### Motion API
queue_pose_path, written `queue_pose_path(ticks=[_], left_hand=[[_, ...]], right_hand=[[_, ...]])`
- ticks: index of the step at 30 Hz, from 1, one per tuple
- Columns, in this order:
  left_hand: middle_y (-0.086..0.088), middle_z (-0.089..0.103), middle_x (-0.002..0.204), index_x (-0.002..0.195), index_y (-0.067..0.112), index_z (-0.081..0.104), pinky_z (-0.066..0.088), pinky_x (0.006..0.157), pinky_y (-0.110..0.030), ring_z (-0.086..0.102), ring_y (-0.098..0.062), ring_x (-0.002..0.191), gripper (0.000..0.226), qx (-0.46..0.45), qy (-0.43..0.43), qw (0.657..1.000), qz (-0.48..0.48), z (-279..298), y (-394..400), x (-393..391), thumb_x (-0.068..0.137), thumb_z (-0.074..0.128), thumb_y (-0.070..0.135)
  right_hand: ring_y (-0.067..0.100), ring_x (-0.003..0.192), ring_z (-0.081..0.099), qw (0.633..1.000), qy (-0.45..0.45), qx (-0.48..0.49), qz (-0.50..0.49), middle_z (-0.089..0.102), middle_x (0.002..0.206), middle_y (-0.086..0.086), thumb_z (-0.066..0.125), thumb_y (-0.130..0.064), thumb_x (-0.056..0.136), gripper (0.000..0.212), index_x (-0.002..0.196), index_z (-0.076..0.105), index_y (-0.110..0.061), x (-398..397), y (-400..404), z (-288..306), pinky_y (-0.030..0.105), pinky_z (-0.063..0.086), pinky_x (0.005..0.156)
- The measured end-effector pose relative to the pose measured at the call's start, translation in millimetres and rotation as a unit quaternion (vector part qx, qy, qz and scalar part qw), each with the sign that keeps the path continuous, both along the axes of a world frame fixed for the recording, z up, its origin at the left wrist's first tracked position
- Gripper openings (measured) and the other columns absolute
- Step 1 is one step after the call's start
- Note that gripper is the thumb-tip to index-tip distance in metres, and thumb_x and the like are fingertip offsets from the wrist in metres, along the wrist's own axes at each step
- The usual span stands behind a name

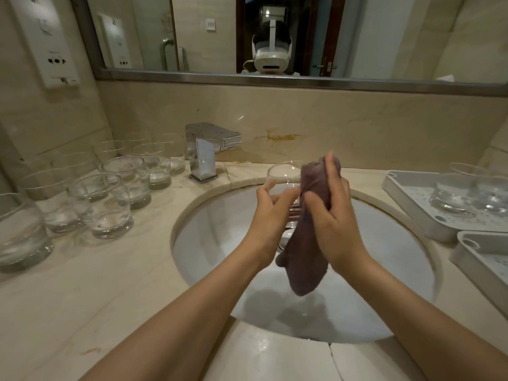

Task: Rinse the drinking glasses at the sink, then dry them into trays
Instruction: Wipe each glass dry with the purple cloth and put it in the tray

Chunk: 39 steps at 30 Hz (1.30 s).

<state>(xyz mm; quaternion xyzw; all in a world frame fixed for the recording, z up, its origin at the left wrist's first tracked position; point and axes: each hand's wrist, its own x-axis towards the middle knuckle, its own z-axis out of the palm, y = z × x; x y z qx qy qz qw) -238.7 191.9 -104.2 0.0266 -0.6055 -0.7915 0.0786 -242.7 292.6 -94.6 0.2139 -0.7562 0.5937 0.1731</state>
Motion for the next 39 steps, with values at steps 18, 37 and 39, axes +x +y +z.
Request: queue_pose_path(ticks=[18,37,39], left_hand=[[-0.005,0.064,0.112,0.128,0.044,0.045,0.053,0.066,-0.023,0.067,-0.016,0.087,0.083,-0.181,0.078,0.978,-0.069,10.0,-47.0,15.0,0.062,0.082,0.011],[-0.015,0.065,0.109,0.123,0.019,0.054,0.058,0.064,-0.032,0.07,-0.025,0.08,0.057,-0.031,0.005,0.991,-0.133,2.8,-63.6,14.7,0.067,0.07,0.016],[-0.015,0.063,0.114,0.118,0.021,0.057,0.058,0.063,-0.031,0.07,-0.026,0.083,0.052,-0.033,0.001,0.988,-0.154,3.1,-63.7,15.2,0.068,0.07,0.014]], right_hand=[[0.01,0.095,0.068,0.987,-0.063,-0.11,0.094,0.072,0.099,-0.005,0.075,-0.007,0.077,0.03,0.097,0.06,-0.024,-23.5,34.6,22.1,0.023,0.054,0.081],[-0.002,0.093,0.066,0.979,-0.067,0.086,0.175,0.072,0.093,-0.02,0.07,0.006,0.077,0.047,0.089,0.072,-0.039,-21.4,42.3,30.2,0.012,0.05,0.078],[-0.011,0.088,0.063,0.971,-0.062,0.11,0.201,0.07,0.085,-0.03,0.067,0.009,0.079,0.047,0.088,0.07,-0.038,-20.2,41.6,30.4,0.006,0.046,0.075]])
